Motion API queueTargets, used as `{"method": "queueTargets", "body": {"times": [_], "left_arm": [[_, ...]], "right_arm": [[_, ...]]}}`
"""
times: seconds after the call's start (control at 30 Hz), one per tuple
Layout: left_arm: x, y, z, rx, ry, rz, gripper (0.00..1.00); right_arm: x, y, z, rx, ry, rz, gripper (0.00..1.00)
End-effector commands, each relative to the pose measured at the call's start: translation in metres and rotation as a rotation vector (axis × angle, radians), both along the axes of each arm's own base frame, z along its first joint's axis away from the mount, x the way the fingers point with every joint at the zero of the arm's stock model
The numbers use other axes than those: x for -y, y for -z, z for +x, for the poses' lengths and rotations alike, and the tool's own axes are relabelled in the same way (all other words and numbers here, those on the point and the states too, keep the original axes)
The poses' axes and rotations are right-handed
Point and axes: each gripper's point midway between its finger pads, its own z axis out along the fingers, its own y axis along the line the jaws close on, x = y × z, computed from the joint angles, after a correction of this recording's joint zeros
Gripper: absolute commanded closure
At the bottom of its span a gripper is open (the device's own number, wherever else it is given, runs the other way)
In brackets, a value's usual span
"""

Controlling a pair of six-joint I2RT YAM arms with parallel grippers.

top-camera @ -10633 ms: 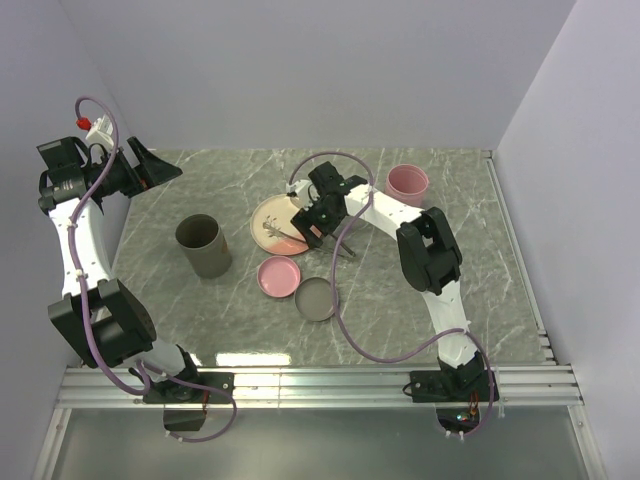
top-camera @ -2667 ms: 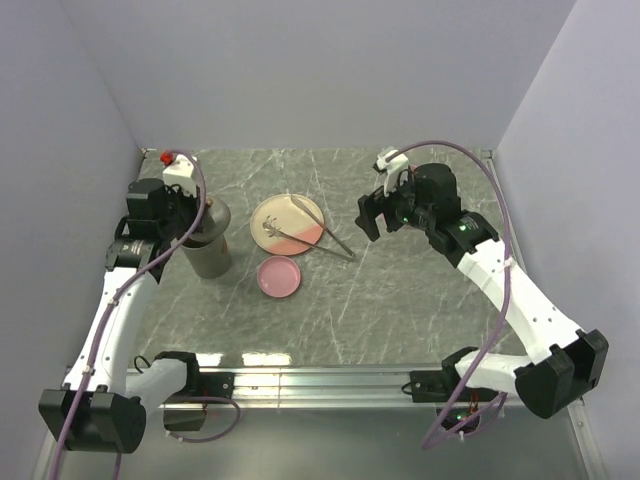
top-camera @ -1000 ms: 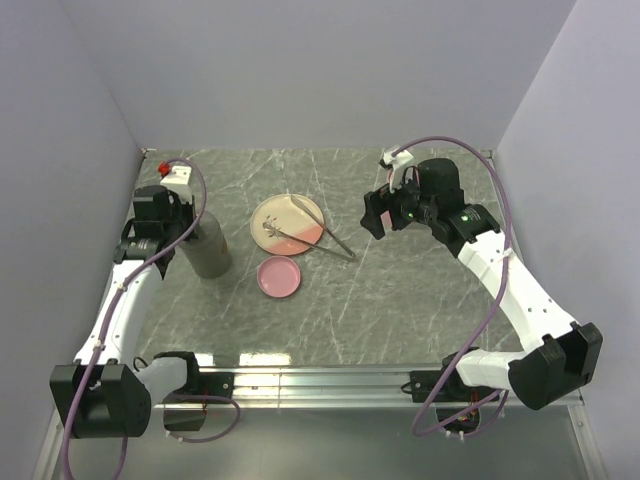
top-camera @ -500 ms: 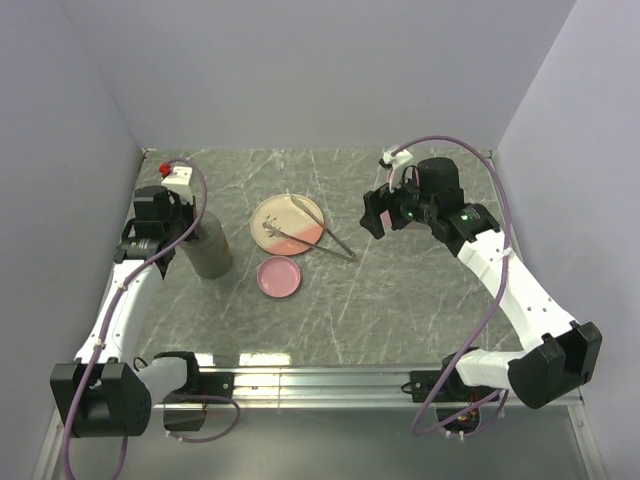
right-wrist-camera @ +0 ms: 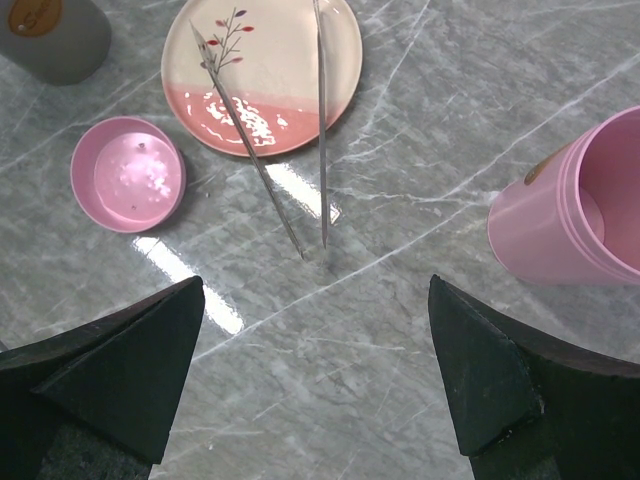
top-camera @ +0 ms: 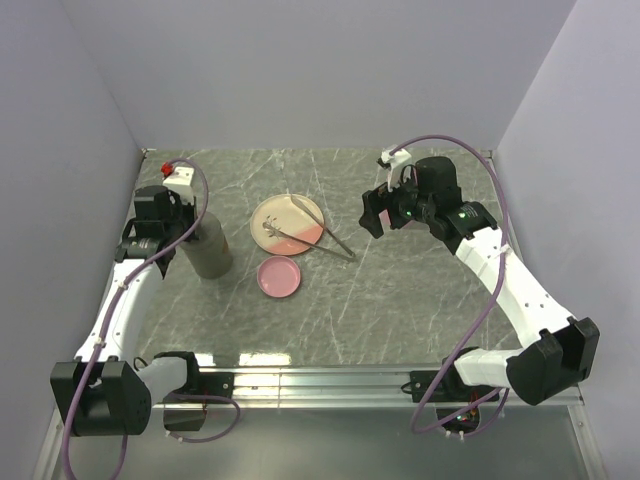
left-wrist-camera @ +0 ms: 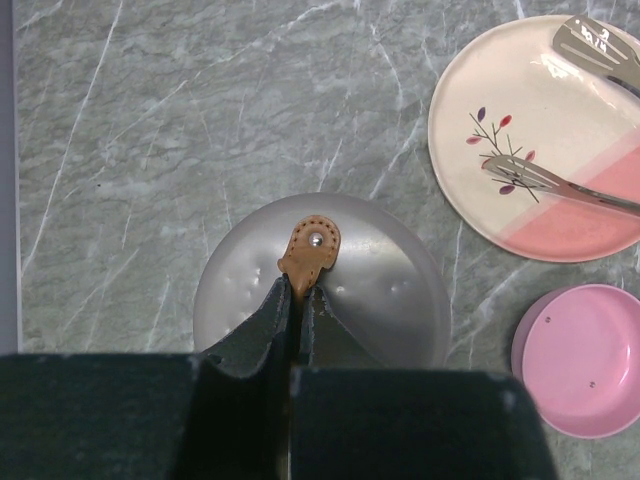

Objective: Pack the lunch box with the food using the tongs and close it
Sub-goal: Close the box lid on the packing box.

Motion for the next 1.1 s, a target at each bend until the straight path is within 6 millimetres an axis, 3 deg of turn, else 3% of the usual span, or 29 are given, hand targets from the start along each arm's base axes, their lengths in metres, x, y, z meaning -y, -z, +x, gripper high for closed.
{"method": "queueTargets", "body": {"times": [0.0,0.6,1.07], "left_arm": [[0.001,0.004,-0.003,-0.022,0.017,0.017,1.0],[0.003,0.053,-0.015,-0.152,0.034,0.029,1.0],[0.011,0.045,-0.032,-0.158,0.058,-0.013,1.0]], "right_arm": [[-0.003,-0.021,0.008,0.05,0.003,0.032,0.0],[-0.002,-0.018,0.007,0.046,0.002,0.025,0.0],[-0.003,-0.02,0.006,0.046,-0.004,0.034,0.0]]}}
